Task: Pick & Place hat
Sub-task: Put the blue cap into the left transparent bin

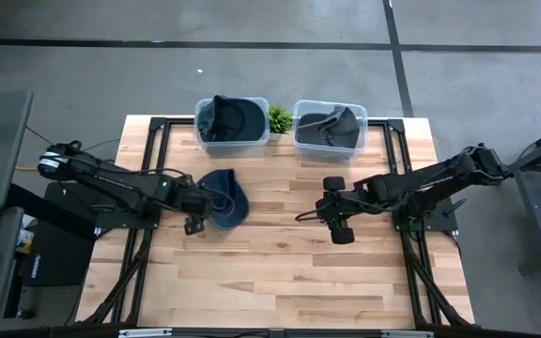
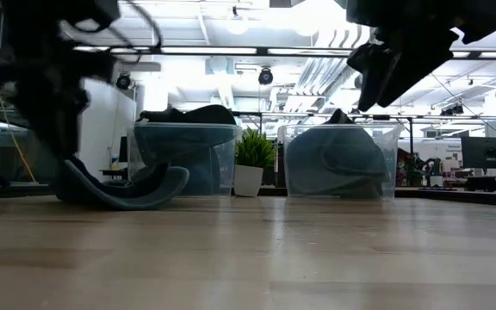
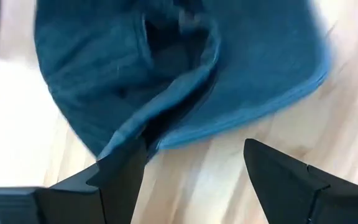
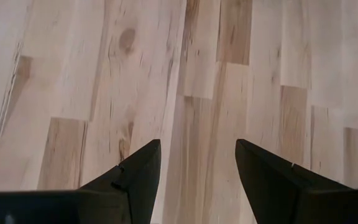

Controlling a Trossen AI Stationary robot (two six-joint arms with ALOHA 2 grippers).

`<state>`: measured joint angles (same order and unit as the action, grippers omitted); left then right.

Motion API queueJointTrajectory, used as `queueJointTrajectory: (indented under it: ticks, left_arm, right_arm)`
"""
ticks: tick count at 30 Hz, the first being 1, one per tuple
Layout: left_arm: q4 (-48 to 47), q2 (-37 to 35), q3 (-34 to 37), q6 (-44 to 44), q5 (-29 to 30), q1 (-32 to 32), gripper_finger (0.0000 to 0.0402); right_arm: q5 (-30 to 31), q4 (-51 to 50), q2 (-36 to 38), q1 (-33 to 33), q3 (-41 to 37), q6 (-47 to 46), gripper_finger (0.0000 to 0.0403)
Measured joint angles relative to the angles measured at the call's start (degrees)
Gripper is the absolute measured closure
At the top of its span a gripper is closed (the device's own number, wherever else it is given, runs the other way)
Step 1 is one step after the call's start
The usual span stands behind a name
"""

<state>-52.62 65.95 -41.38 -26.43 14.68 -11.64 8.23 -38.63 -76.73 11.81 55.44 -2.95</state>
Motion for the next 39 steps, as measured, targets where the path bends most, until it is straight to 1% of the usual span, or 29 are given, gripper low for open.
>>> queueJointTrajectory:
  ticks: [1,3,4,6,7,8,12,14,16,19,22,24,27,30,33,39]
  left_arm:
    - [0.1,0.4,-1.3,-2.0,0.1,0.0,0.0134]
    - [0.4,1.0,-3.9,-10.0,1.6,0.0,0.0134]
    - [-0.1,1.4,-5.1,-16.5,2.6,0.0,0.0134]
    - [-0.7,2.0,-7.4,-32.0,4.1,0.0,0.0134]
    - [-1.8,2.1,-8.2,-39.1,4.1,0.0,0.0134]
    - [-3.2,2.0,-8.9,-44.4,3.8,0.0,0.0134]
    - [-3.7,2.0,-9.6,-55.7,5.4,0.0,0.0134]
    - [-3.5,2.0,-9.6,-59.4,7.1,0.0,0.0134]
    - [-3.7,2.0,-9.6,-61.1,8.4,0.0,0.0134]
    - [-4.8,2.0,-9.0,-63.1,7.9,0.0,0.0134]
    - [-4.7,2.0,-6.2,-67.4,6.8,0.0,0.0134]
    - [-4.6,2.0,-4.2,-70.4,5.6,0.0,0.0134]
    - [-4.3,1.7,-1.5,-75.0,4.0,0.0,0.0134]
    - [-3.0,1.7,0.1,-78.8,5.1,0.0,0.0134]
    - [-1.4,1.7,1.1,-83.3,6.4,0.0,0.0134]
    - [3.1,1.8,1.4,-87.6,10.1,0.0,0.0134]
  right_arm:
    - [0.0,-0.1,0.0,0.0,0.0,0.0,0.0201]
    - [0.0,-0.3,0.0,0.0,0.0,0.0,0.0201]
    - [0.0,-0.4,0.0,0.0,0.0,0.0,0.0201]
    - [0.0,-0.7,0.0,0.0,0.0,-0.4,0.0201]
    - [-0.1,-0.9,0.0,0.0,0.0,-0.8,0.0201]
    - [-0.1,-1.1,0.0,0.0,0.0,-1.1,0.0201]
    - [-0.9,-1.3,0.0,0.0,0.0,-3.4,0.0201]
    - [-1.7,-1.4,0.0,0.0,0.0,-4.7,0.0201]
    - [-2.4,-1.4,0.0,0.3,0.0,-6.2,0.0201]
    - [-2.4,-2.8,0.0,1.3,0.0,-8.8,0.0201]
    - [-2.2,-6.1,0.0,2.5,0.0,-11.6,0.0201]
    - [-0.7,-8.8,0.0,3.7,0.0,-13.4,0.0201]
    - [3.4,-10.8,0.0,5.6,0.0,-15.2,0.0201]
    - [5.8,-10.4,0.0,7.3,0.0,-15.9,0.0201]
    - [5.6,-8.2,0.0,8.2,0.0,-16.0,0.0201]
    - [5.4,-5.3,0.0,9.7,0.0,-15.1,0.0201]
